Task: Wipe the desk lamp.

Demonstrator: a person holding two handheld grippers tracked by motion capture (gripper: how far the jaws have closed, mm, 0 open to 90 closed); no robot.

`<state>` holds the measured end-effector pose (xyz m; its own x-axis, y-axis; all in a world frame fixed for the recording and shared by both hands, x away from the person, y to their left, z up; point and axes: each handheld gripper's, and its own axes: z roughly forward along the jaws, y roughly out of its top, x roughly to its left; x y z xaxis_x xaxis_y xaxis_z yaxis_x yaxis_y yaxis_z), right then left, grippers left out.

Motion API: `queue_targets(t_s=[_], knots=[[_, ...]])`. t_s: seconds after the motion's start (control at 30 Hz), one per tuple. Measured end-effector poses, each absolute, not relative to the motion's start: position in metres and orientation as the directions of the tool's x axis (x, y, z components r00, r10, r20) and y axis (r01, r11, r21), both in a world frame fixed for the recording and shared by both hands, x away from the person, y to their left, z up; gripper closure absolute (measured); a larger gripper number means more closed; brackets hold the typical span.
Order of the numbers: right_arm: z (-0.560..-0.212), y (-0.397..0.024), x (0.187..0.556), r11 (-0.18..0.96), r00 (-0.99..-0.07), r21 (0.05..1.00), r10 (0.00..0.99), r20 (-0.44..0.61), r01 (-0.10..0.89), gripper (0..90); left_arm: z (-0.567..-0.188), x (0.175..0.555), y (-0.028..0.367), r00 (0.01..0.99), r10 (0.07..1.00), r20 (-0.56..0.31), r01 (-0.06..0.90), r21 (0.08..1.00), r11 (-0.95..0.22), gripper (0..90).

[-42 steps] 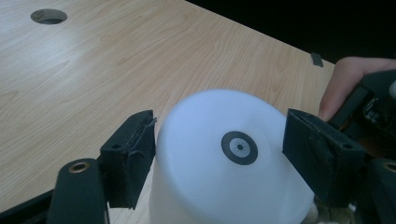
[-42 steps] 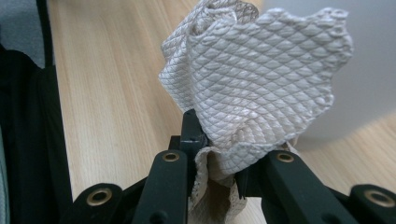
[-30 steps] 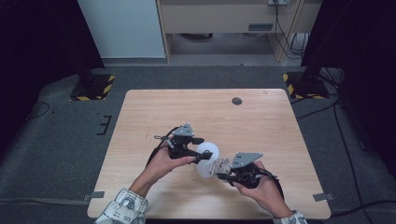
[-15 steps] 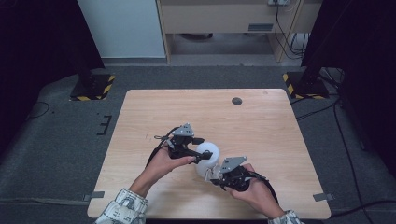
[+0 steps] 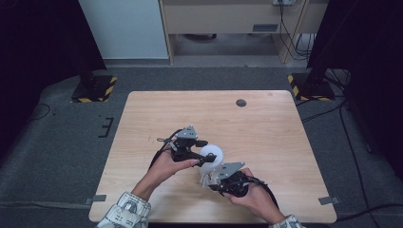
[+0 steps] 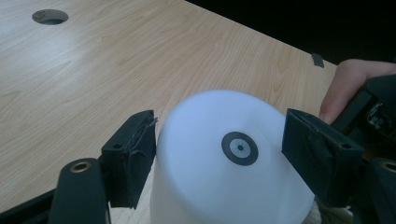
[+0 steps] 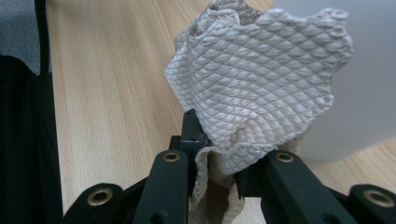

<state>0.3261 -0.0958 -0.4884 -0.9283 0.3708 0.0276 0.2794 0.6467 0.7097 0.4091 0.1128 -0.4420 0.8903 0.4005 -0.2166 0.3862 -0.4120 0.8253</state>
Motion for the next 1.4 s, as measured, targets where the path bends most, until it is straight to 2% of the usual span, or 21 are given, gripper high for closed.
queue_targets(t_s=[0.37,0.8,1.27,1.4], knots=[[-0.473,-0.139,0.337,0.562,-0.883,0.755,0.467,0.047,0.337,76.6,-0.442,0.409,0.113,0.890,0.401,-0.216,0.386,0.825,-0.413,26.0],[-0.468,-0.159,0.370,0.359,-0.802,0.833,0.576,0.157,0.420,76.6,-0.442,0.410,0.113,0.889,0.402,-0.219,0.389,0.825,-0.410,26.0],[-0.491,-0.155,0.393,0.414,-0.774,0.769,0.612,0.160,0.486,76.6,-0.441,0.409,0.113,0.894,0.404,-0.196,0.369,0.833,-0.412,26.1],[-0.488,-0.163,0.394,0.398,-0.753,0.777,0.642,0.144,0.487,76.4,-0.440,0.408,0.115,0.884,0.428,-0.189,0.374,0.833,-0.406,16.1]])
